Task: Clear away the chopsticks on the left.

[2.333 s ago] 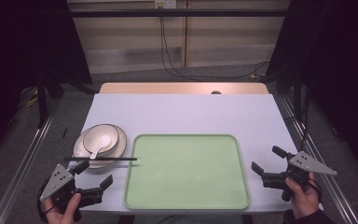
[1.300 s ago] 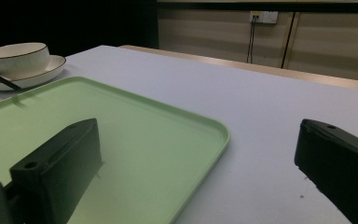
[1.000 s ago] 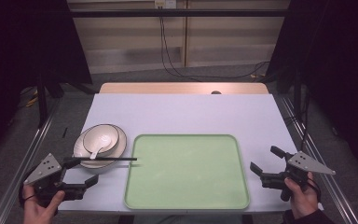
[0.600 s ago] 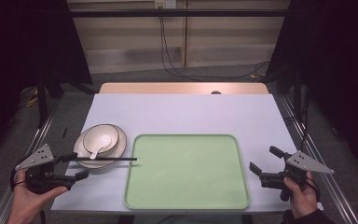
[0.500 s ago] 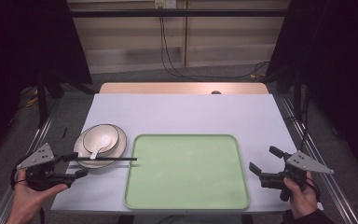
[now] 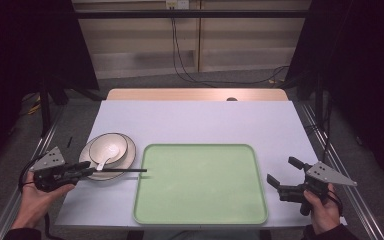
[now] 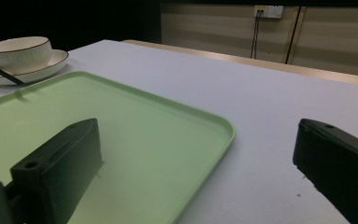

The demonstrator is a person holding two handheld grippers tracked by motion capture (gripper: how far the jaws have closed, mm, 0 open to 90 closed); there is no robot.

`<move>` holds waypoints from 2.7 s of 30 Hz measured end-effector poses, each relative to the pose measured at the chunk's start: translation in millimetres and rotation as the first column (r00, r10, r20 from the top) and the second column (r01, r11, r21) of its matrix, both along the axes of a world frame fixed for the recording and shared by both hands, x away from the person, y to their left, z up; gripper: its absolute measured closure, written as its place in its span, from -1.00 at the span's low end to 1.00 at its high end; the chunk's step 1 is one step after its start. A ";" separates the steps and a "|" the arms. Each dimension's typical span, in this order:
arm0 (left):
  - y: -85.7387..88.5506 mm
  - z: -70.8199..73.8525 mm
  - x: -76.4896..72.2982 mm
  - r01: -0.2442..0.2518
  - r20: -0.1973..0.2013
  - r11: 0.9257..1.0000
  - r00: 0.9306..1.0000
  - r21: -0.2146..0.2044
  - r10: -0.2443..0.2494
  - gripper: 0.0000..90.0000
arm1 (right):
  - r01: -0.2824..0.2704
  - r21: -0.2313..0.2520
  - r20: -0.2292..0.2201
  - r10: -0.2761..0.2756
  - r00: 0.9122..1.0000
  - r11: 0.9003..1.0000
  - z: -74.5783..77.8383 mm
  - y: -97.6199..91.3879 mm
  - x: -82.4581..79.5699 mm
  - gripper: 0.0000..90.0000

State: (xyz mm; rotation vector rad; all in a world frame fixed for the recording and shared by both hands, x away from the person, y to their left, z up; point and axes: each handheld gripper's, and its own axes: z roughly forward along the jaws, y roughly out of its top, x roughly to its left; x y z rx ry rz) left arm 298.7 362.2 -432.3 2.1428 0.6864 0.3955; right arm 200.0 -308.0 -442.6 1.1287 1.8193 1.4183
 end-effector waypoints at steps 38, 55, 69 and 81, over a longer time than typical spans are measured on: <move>-19.2 -14.8 5.8 0.104 -0.042 0.989 0.994 0.101 -0.100 0.69 | -0.033 0.001 -0.007 0.033 0.999 0.999 -0.8 0.4 0.3 -0.97; -21.1 -12.3 9.6 0.145 -0.142 0.989 0.980 0.024 -0.140 0.91 | -0.028 -0.003 -0.018 0.028 0.999 1.000 -1.1 0.3 0.6 -0.97; -25.2 -3.6 0.0 0.089 -0.161 0.996 0.983 -0.024 -0.092 0.91 | -0.026 -0.003 -0.016 0.026 1.000 1.000 -1.0 0.1 0.9 -0.97; -36.5 6.0 -16.7 0.041 -0.185 0.994 0.981 -0.099 -0.059 0.91 | -0.025 0.012 -0.020 0.025 0.999 1.000 -0.6 1.0 0.3 -0.97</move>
